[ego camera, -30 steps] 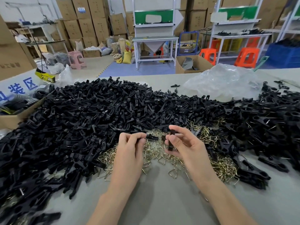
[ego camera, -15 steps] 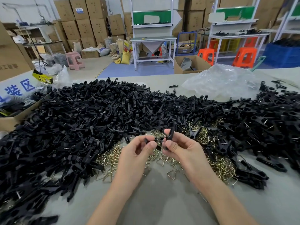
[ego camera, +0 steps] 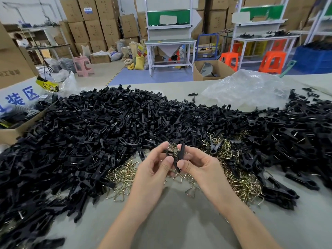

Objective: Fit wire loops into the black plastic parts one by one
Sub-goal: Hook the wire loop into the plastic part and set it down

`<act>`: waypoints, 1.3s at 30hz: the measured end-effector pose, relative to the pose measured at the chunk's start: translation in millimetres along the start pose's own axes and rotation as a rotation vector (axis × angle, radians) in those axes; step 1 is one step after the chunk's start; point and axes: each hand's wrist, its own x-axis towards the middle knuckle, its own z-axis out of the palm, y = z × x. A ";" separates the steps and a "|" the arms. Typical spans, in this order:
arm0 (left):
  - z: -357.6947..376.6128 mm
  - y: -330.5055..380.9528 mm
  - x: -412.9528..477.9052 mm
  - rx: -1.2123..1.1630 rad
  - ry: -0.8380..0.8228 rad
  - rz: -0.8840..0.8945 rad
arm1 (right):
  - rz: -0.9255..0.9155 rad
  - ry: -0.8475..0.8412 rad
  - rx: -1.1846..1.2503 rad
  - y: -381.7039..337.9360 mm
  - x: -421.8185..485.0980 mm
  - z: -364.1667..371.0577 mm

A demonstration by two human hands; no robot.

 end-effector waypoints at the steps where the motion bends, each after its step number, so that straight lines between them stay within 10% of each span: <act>1: -0.1 0.3 -0.2 -0.014 0.016 0.017 | 0.004 0.003 0.008 0.1 0.2 0.0; 39: 10.0 8.0 -7.0 -0.108 -0.062 -0.040 | 0.014 0.035 0.107 -0.8 0.1 1.7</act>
